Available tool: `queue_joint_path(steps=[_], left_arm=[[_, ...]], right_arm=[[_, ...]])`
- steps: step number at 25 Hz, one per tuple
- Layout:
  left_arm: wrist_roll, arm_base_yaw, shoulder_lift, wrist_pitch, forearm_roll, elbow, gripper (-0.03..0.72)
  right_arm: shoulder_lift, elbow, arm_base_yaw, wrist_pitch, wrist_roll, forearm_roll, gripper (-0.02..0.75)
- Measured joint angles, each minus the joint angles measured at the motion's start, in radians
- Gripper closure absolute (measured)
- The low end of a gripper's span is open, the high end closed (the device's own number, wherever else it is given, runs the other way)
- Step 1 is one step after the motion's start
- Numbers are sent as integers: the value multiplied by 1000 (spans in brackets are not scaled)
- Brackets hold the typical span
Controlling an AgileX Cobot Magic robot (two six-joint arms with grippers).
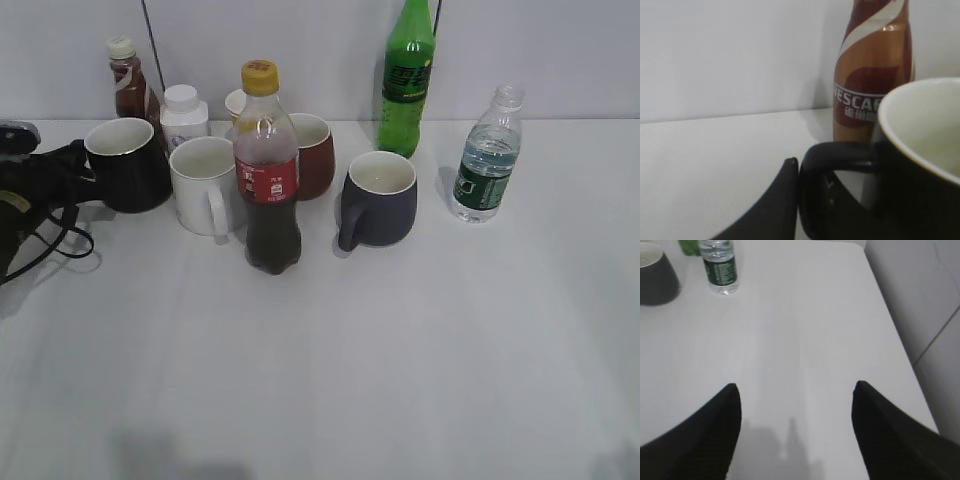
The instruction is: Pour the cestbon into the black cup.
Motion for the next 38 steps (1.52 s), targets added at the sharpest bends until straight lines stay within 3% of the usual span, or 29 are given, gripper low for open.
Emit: queue_joint_path(steps=[4,6,10,16,22,27,31,38], left_arm=[[2,0,-78,2,1,114,634],[4,0,-157,5,5,194,634],[4,-1,-348,-3,11,338,634],[4,-1,-564,-12,11,472,634],[4,-1,-658,-2,35,525,634],[4,-1,-673,5,95,531,634],[4,-1,-700,13,100,531,634],[4,-23,-782,153,100,532,634]], right_arm=[[2,-5,0,-8,-60,62,203],[35,-20,0,-88,-93,73,203],[210,-8,0,-511,-107,76,203],[703,109,0,-1328,-75,70,204],[1228,122,0,-1817,-13,59,202],[1567,125,0,-2023,38,-69,186],[1788,127,0,-2190,76,-89,89],[1991,28,0,-2228,89,-110,71]])
